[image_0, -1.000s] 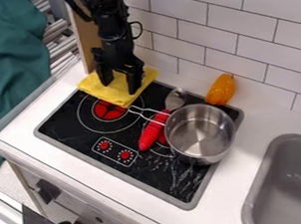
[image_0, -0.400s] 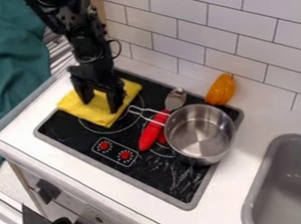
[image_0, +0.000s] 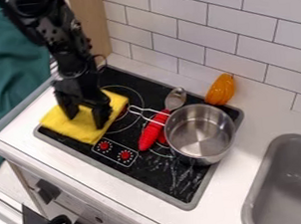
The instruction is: Move the yellow cloth to the lower left of the stove
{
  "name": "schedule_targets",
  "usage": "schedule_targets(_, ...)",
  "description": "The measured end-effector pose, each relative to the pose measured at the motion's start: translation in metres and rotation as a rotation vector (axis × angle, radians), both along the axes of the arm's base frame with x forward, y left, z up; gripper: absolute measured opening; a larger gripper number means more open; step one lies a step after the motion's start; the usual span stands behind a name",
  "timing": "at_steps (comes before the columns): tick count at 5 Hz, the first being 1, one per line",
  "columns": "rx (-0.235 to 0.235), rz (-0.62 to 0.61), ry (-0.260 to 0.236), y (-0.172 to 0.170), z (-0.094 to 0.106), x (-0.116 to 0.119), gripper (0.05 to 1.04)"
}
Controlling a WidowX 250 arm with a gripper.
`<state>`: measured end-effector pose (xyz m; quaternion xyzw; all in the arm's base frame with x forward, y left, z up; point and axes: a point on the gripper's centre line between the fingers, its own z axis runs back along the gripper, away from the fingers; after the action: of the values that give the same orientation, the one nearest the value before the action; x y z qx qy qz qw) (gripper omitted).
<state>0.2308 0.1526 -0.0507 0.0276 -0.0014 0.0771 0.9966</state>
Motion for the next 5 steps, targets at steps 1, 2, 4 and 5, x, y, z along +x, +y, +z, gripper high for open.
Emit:
schedule_targets(1, 0.002, 0.000, 0.045, -0.010, 0.004, -0.032, 1.001)
schedule_targets(2, 0.002, -0.002, 0.086, -0.019, 0.006, -0.051, 1.001)
schedule_targets(4, 0.032, -0.011, 0.020, -0.018, 0.029, -0.043, 0.999)
schedule_targets(5, 0.081, -0.020, -0.008, -0.019, 0.059, -0.037, 0.999)
